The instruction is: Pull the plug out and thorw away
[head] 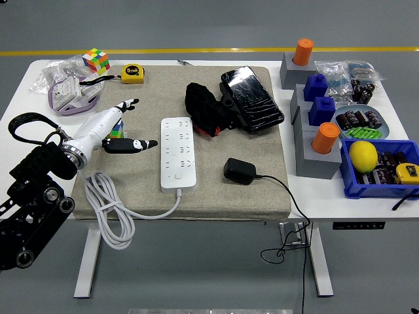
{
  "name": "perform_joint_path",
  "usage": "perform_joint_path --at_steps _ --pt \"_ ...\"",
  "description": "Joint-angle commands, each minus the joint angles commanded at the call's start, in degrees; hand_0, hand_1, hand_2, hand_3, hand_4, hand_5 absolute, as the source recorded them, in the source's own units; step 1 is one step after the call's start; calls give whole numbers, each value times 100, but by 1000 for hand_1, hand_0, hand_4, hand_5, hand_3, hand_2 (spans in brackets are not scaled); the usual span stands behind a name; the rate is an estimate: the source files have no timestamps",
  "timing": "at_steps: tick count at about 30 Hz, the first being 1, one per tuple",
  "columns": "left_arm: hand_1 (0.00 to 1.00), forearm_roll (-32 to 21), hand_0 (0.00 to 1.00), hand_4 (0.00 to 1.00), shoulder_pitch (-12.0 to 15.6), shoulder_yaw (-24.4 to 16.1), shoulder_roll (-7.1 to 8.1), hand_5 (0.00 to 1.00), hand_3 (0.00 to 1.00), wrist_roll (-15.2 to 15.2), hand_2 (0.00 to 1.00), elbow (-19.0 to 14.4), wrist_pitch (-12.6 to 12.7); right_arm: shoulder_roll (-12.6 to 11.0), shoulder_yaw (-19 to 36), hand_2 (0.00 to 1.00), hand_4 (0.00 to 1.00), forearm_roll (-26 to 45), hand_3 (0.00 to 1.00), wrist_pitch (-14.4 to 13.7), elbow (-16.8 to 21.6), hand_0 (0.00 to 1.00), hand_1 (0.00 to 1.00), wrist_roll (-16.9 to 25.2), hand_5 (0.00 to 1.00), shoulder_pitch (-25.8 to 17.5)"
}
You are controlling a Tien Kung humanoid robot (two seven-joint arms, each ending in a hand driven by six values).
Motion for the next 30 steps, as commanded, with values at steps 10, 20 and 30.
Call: perform_joint_path --at_steps 10,20,30 --pt "943 4 892 998 26 23 13 562 998 13 940 -29 -3 18 -10 671 969 9 572 6 1 568 649 -2 515 -20" --pt "943 19 890 997 74 -5 3 554 998 18 940 -51 -23 39 33 671 969 -2 572 -2 4 568 649 -4 515 -56" --pt "943 90 886 993 138 23 -4 483 978 11 937 -54 -147 56 39 671 969 17 572 -7 6 568 649 8 516 -88"
